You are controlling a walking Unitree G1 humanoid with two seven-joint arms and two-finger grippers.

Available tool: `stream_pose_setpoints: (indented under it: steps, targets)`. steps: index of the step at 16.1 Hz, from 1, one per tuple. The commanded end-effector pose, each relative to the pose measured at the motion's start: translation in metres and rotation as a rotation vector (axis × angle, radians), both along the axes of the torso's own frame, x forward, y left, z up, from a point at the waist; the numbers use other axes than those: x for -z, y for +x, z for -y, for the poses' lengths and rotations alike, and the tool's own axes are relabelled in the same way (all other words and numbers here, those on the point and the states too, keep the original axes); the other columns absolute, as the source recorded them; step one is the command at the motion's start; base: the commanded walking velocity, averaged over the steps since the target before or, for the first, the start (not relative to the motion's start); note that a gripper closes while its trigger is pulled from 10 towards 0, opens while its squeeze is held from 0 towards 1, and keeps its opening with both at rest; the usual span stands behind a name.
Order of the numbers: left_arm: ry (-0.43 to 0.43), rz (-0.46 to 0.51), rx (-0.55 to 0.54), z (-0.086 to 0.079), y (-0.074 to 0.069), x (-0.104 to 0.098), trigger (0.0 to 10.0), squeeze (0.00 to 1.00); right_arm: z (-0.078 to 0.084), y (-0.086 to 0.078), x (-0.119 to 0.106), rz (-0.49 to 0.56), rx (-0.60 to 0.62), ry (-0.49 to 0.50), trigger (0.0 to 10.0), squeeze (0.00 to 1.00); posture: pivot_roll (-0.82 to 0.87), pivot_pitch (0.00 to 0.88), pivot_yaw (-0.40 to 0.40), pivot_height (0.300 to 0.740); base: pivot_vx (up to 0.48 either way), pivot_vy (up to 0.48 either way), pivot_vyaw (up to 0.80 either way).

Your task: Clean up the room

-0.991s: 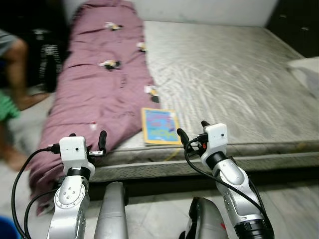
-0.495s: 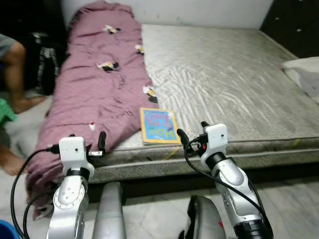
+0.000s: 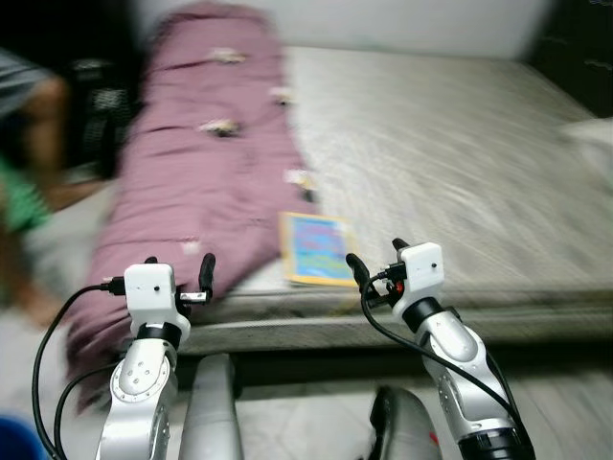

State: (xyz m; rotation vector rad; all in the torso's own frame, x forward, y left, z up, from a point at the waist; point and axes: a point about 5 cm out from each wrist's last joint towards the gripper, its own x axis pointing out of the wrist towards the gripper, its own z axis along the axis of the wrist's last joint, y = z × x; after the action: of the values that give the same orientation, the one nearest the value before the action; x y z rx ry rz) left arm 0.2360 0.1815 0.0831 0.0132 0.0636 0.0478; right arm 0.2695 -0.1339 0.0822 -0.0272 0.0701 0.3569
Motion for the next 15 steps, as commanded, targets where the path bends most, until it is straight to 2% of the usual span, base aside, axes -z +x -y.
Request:
stream_pose_setpoints:
  steps: [1,5,8,13,15]
  targets:
    - [0.003,0.004,-0.002,-0.0010,0.0006,-0.0014,10.0,0.00,-0.0037,0.0028,-0.0072,0.027,-0.011,0.010,10.0,0.00,0.01,0.000,-0.067,0.593,0.334,0.000,0.57]
    - [0.002,0.000,0.001,-0.0004,0.0012,-0.0006,10.0,0.00,-0.0013,0.0041,-0.0051,0.010,0.012,0.017,10.0,0.00,0.01,0.000,-0.066,0.593,0.311,0.000,0.14]
    - [0.001,-0.016,-0.002,-0.0005,0.0018,0.0016,10.0,0.00,-0.0002,0.0047,-0.0053,0.009,0.026,0.029,10.0,0.00,0.01,0.000,-0.068,0.593,0.000,0.000,0.00]
    - [0.004,-0.042,-0.001,0.0008,0.0065,0.0040,10.0,0.00,0.0015,0.0053,-0.0064,0.010,0.037,0.036,10.0,0.00,0.01,0.000,-0.067,0.533,0.000,0.000,0.00]
    - [0.005,-0.051,-0.002,-0.0001,0.0094,0.0043,10.0,0.00,0.0013,0.0057,-0.0065,0.011,0.039,0.034,10.0,0.00,0.01,0.000,-0.066,0.533,0.000,0.000,0.00]
